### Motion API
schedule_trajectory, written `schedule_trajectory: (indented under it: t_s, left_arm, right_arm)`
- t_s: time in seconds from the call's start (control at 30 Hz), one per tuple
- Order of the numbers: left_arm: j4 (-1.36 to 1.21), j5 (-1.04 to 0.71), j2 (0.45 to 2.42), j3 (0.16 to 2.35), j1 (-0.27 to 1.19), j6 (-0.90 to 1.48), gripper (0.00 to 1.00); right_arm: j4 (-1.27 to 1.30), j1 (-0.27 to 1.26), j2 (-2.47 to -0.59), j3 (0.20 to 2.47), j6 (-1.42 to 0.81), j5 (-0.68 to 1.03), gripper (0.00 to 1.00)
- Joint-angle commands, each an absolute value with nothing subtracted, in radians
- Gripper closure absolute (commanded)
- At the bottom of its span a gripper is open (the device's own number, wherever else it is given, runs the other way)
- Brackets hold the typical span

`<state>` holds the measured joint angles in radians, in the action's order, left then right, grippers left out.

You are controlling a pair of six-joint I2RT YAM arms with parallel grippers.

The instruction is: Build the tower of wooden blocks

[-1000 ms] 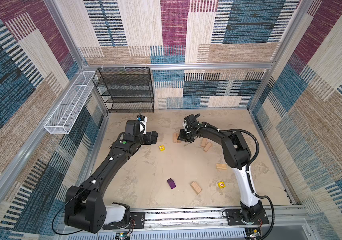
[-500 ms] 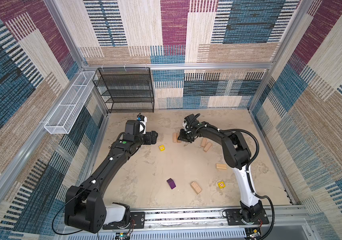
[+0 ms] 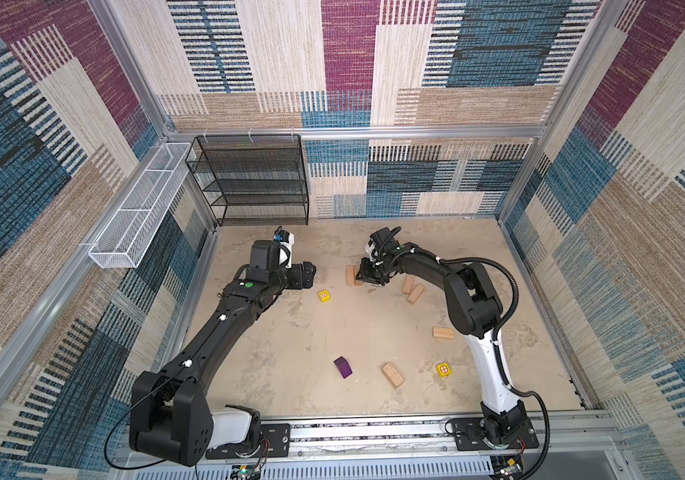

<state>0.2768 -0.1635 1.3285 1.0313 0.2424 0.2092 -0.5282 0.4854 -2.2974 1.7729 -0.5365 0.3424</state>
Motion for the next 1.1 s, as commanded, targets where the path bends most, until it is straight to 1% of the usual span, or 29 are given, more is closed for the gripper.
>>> schedule_trajectory:
  t_s: [0.0,0.67,1.07]
  left_arm:
    - [0.263,-0.175,1.329,1.029,0.242,0.224,0.13]
    - [0.261,-0.184,1.327,1.028,0.239,0.224,0.13]
    - [0.261,-0.184,1.327,1.026,0.238,0.222,0.13]
  right_arm:
    - [-0.552,0.487,-2.306,1.775,-0.532,0.338,0.72]
    - [-0.535,0.487,-2.308,1.778,-0.526,0.363,0.68]
    - [-0.526,0.485,-2.311,1.775,-0.514,0.362,0.68]
